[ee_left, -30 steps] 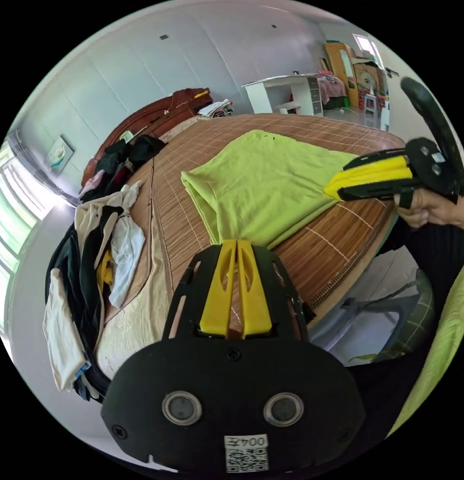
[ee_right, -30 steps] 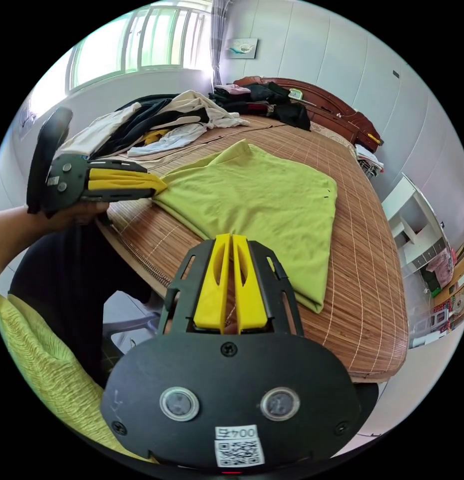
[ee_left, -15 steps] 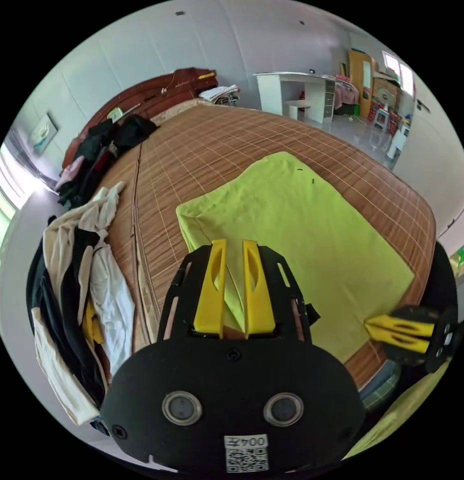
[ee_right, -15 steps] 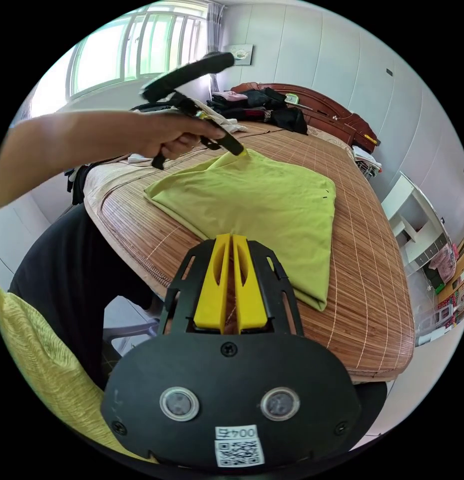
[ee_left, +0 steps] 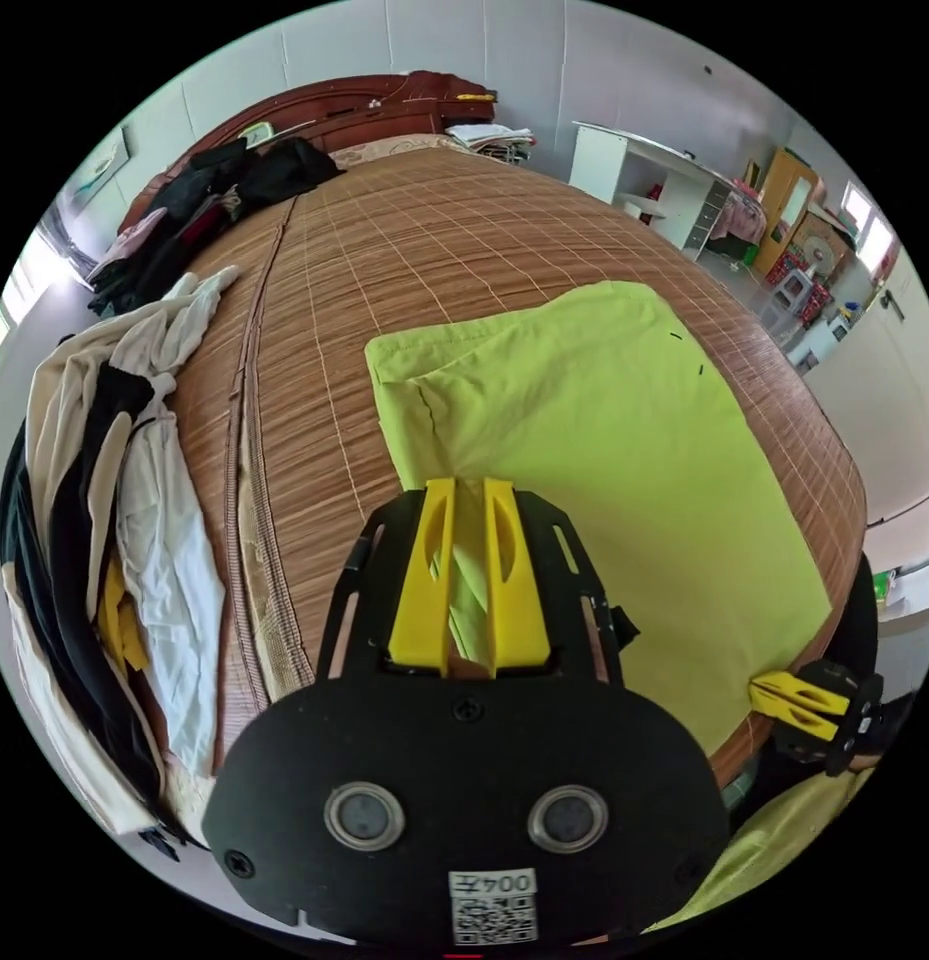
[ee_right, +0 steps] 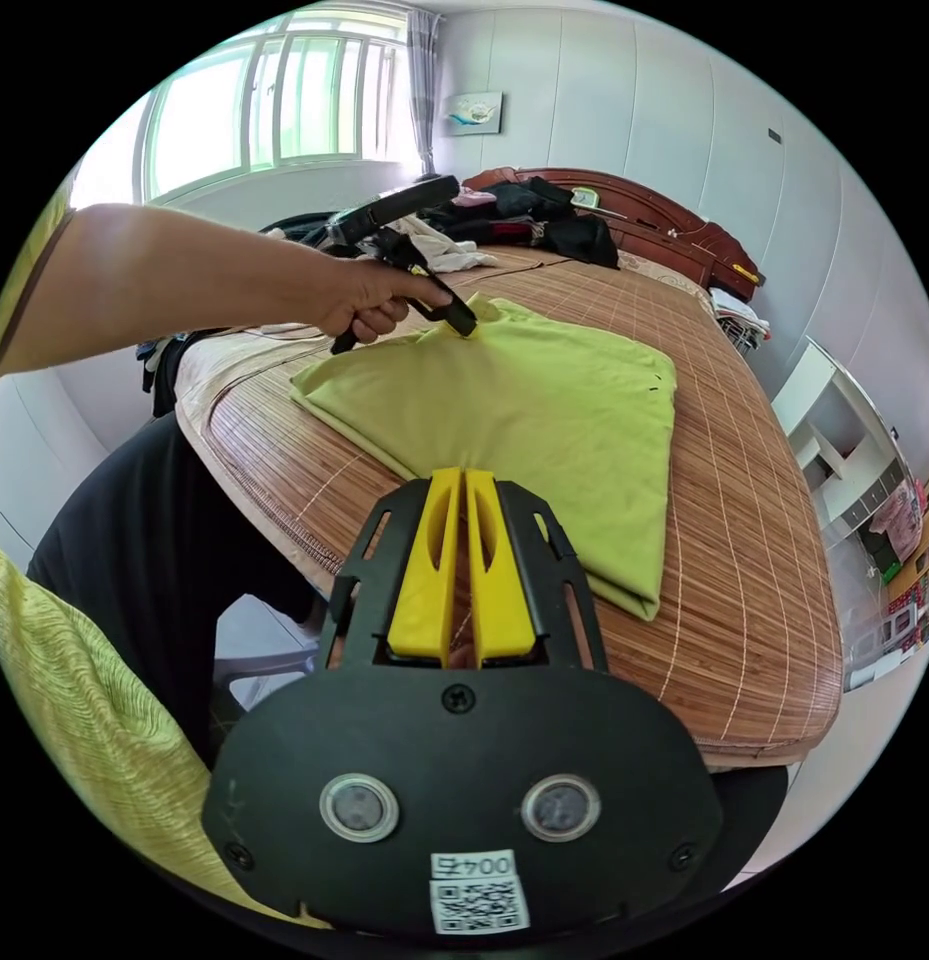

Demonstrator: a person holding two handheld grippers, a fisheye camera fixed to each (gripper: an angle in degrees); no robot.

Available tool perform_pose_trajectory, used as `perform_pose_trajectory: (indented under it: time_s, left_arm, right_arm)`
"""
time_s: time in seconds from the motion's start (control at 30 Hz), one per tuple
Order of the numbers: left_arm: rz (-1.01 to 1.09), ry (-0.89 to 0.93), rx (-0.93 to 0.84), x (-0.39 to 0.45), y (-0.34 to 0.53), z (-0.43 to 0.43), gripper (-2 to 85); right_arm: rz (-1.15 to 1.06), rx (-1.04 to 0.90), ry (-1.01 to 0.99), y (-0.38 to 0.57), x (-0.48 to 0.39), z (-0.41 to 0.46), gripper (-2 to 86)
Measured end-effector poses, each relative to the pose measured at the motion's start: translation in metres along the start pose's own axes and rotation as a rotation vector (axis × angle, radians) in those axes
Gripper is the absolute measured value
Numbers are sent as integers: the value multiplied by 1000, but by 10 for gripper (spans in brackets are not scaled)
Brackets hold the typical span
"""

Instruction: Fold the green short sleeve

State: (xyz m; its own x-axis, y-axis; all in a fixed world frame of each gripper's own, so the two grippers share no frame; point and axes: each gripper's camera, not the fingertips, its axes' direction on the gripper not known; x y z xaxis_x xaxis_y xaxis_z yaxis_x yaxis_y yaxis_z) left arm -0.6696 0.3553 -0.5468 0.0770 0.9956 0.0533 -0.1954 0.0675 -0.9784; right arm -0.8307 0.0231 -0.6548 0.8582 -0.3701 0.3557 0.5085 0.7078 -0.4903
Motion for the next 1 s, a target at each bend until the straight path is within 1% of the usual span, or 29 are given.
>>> perform_pose_trajectory:
  time_s: [0.03,0.13,0.23,0.27,0.33,0.43,0.5,0.57,0.7,0.83,0.87,0.93,1.0]
  left_arm:
    - [-21,27,46,-7,5,-17,42]
    - [-66,102,111,-17,28,-51,45]
    - [-79,190,167,-14,97,-94,52]
    - [-83,198,168,-12,110,-99,53]
    - [-136,253,163,-11,151,-107,55]
    - [-369,460,154,-27,220,-101,58]
    - [-464,549,158,-35,243,-94,60]
    - [-502,585,148,-40,253,-87,61]
    - [-471,551,104,-52,252,-76,67]
    - [-475,566,92,-73,246,-69,74]
    - [-475,568,89,-76,245,-68,76]
    - [-491,599,91,-86,242,-65,80]
    - [-549,680,110,-103,238,-60,86]
  right_arm:
    - [3,-1,-4,-1,0,-1,1]
    - [27,5,-29,-3,5,-5,6]
    - [53,-32,-112,-16,21,-17,29]
    - [57,-24,-140,-18,26,-27,48]
    - [46,7,-140,-19,28,-46,54]
    - [-41,-3,-120,-21,15,-64,66]
    - [-112,-15,-102,-25,1,-67,71]
    - [-218,-35,-52,-33,-19,-65,73]
    - [-332,-61,-14,-53,-39,-53,72]
    - [-536,-131,56,-69,-61,-24,70]
    - [-568,-120,62,-75,-63,-20,63]
    - [-591,-149,49,-87,-62,-12,40]
    - [-588,-184,39,-98,-59,-5,19]
